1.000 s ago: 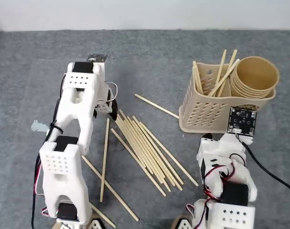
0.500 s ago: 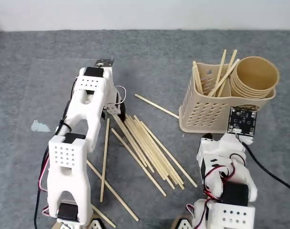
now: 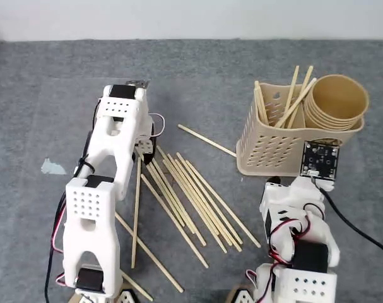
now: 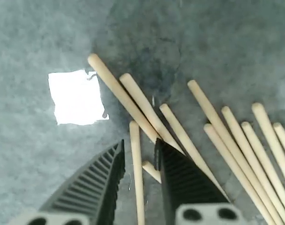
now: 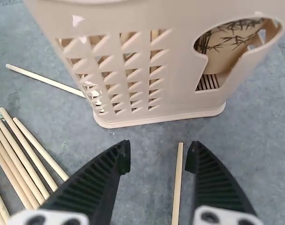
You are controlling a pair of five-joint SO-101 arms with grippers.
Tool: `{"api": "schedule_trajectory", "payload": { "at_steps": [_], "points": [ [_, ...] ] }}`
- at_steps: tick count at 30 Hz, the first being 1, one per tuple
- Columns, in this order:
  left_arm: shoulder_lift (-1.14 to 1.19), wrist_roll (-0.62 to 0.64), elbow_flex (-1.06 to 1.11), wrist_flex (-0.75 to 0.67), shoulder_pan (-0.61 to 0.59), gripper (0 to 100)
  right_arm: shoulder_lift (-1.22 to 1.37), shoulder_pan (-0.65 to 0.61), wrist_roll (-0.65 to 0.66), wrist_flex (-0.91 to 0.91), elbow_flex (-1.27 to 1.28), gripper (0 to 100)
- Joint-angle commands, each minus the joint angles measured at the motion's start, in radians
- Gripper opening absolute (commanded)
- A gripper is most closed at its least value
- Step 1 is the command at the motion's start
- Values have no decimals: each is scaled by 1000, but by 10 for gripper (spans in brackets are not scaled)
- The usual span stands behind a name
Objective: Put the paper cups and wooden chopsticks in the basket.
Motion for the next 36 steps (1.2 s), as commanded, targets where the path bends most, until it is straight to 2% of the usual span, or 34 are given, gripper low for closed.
{"api": "schedule_trajectory", "payload": {
  "at_steps": [1, 12, 16, 21, 25, 29, 32, 36],
  "points": [
    [-18, -21, -13, 29, -2, 98, -18, 12, -12, -5, -6, 204],
    [-57, -14, -16, 26, -29, 98, -18, 12, -12, -5, -6, 204],
    [-110, 37, -21, 23, -25, 98, -18, 12, -12, -5, -6, 204],
    [-123, 54, -15, -37, -25, 98, -18, 12, -12, -5, -6, 204],
    [-123, 135, -19, -74, -25, 98, -18, 10, -12, -5, -6, 204],
    [-112, 158, 1, -124, -12, 99, -18, 10, -12, -4, -6, 204],
    [-61, 167, 8, -153, -9, 99, -18, 10, -12, -4, -6, 204],
    [43, 264, -30, -155, -12, 99, -18, 12, -12, -4, -6, 204]
  ]
}}
